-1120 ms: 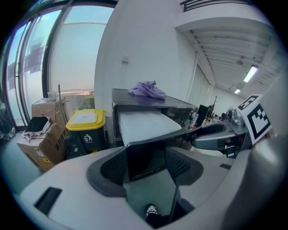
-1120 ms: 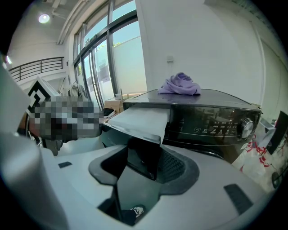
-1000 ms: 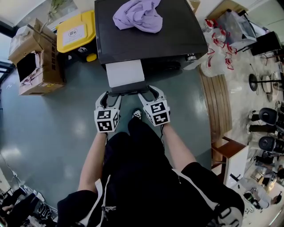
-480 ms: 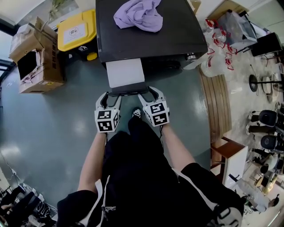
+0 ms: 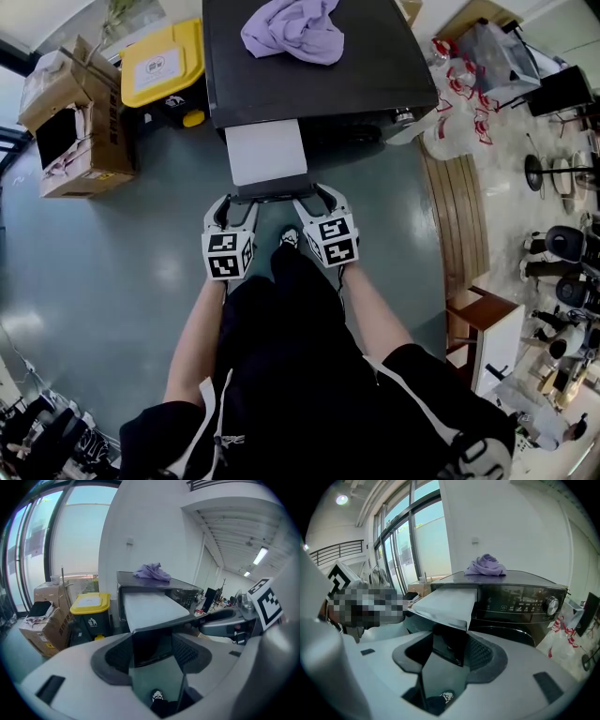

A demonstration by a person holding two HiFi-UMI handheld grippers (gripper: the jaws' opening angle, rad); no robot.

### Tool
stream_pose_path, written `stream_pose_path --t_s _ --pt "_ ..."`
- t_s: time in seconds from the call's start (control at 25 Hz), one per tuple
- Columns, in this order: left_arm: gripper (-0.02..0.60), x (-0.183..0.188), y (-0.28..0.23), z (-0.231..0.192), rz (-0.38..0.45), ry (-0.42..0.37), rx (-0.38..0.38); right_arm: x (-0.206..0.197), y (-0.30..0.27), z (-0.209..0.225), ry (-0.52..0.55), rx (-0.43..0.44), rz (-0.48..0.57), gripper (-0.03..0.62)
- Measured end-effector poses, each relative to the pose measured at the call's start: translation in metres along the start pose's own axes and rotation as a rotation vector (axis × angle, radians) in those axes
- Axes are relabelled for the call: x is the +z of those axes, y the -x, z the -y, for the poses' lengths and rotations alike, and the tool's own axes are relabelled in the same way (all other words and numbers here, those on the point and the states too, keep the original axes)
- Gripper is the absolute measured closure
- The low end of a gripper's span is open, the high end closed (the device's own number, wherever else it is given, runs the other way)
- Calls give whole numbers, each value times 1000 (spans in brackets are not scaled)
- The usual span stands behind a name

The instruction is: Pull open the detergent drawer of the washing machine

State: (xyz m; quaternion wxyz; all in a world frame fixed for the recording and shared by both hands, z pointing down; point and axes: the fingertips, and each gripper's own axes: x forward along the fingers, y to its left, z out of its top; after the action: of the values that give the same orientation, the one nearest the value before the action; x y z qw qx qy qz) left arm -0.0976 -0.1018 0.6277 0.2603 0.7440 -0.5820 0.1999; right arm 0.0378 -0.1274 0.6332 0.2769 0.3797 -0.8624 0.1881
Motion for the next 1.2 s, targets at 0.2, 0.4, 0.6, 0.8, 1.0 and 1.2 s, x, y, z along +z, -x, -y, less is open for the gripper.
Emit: stream_pose_path --t_s 0.2,0.4,0.6,0.8,1.0,1.2 --pt "322 -5 4 2 0 -2 -5 -4 4 -3 -1 -9 0 373" --pt "322 -8 8 3 -5 -5 -12 -8 8 -7 -6 -18 -2 373" --pt "322 -11 10 3 -9 -5 -20 -10 9 -10 -6 -24 -6 372" --pt "324 -12 13 4 -6 -5 -24 -11 12 -12 -4 -29 -4 372" --pt "324 -15 15 5 -7 -11 -28 -14 14 -14 -5 -33 -6 372" --pt "324 -17 17 6 -7 -11 -27 -16 15 -15 -4 -35 -4 372"
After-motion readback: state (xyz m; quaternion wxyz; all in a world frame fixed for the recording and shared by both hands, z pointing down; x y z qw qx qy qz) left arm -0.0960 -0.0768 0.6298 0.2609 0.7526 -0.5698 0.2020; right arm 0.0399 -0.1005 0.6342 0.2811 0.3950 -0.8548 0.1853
